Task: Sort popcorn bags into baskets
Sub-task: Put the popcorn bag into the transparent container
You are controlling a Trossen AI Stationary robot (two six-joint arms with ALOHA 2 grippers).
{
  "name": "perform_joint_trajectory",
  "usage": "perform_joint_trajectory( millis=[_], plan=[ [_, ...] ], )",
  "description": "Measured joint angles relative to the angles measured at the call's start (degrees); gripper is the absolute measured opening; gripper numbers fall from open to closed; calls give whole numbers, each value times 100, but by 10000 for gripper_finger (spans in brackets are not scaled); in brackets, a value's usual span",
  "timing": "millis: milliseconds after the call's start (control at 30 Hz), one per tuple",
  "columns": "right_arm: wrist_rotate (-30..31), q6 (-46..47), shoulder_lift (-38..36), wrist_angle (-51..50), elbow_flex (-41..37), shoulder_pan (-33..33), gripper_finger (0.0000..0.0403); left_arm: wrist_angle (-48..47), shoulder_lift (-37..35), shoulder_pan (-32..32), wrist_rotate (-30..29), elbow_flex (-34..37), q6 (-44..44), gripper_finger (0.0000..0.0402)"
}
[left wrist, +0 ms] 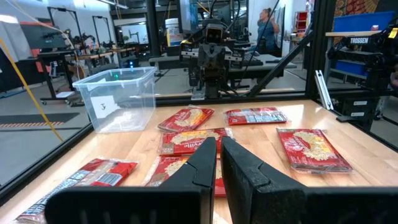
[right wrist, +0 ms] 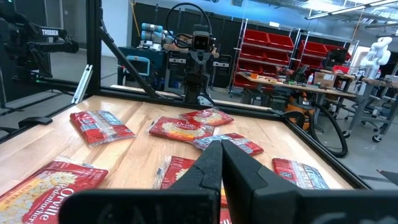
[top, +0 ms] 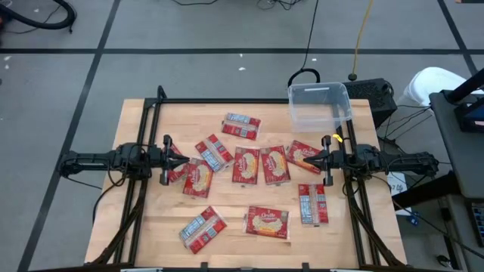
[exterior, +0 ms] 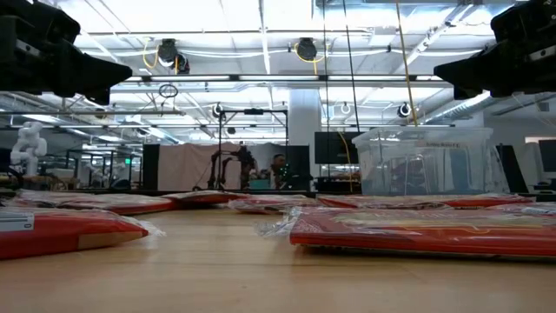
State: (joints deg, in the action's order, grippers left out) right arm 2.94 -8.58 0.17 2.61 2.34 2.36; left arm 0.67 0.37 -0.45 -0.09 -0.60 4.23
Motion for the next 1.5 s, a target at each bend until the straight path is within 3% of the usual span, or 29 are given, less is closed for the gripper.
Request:
perform_joint_trajectory(
  millis=[200,467,767,867,1033,1500],
  plan=[
    [0,169,0,5,1,0,2,75,1,0,-15,8,346,31],
    [9,882,0,17,0,-1,2,103,-1,0,-18,8,164,31],
    [435,1334,142,15,386,1,2,217,1,0,-11,8,149,31],
    [433,1338,362,44,894,1,2,255,1,0,-9,8,146,31],
    [426,1346,1082,-717,2167,1,2,256,1,0,-3,8,146,31],
    [431,1784,4217,-4076,6439,1,2,254,1,-2,4,6,149,31]
  ],
)
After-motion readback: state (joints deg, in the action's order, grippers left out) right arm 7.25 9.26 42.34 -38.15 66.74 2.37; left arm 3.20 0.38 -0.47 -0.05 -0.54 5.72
